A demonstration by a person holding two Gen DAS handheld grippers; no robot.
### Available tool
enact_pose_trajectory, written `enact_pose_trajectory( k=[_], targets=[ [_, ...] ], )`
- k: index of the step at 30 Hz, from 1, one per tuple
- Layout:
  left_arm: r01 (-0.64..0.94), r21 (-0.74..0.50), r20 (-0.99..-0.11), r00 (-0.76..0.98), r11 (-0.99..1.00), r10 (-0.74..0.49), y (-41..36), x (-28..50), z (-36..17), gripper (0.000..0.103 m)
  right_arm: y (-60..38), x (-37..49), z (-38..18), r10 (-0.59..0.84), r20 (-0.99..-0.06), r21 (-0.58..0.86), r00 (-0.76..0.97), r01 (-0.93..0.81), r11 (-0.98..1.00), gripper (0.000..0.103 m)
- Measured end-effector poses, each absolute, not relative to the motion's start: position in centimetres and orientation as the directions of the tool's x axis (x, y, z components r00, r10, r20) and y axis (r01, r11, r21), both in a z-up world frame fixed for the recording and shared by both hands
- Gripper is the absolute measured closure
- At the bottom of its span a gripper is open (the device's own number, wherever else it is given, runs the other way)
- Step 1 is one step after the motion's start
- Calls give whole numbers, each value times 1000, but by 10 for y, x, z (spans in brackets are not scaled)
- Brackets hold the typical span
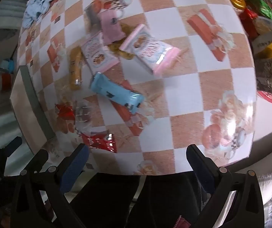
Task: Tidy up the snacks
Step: 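Move both grippers toward the snack packets on the table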
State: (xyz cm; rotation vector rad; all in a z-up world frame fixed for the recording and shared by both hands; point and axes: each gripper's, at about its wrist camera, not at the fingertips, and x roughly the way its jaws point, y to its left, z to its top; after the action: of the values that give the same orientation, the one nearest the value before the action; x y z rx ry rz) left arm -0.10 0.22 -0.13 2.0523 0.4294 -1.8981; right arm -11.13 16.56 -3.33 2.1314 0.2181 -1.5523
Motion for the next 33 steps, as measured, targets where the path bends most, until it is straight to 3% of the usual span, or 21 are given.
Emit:
enact_pose_trajectory(
  k=[20, 33],
  targets=[
    [305, -7, -1000, 23, -952, 15, 35, -41, -3, 0, 220, -127, -34, -161, -935, 249, 315, 261, -933, 0],
    [461, -15, -998, 43, -887, 39, -5, -11, -9, 0, 176, -117, -40, -110, -931, 252, 348, 394, -884, 0]
  ],
)
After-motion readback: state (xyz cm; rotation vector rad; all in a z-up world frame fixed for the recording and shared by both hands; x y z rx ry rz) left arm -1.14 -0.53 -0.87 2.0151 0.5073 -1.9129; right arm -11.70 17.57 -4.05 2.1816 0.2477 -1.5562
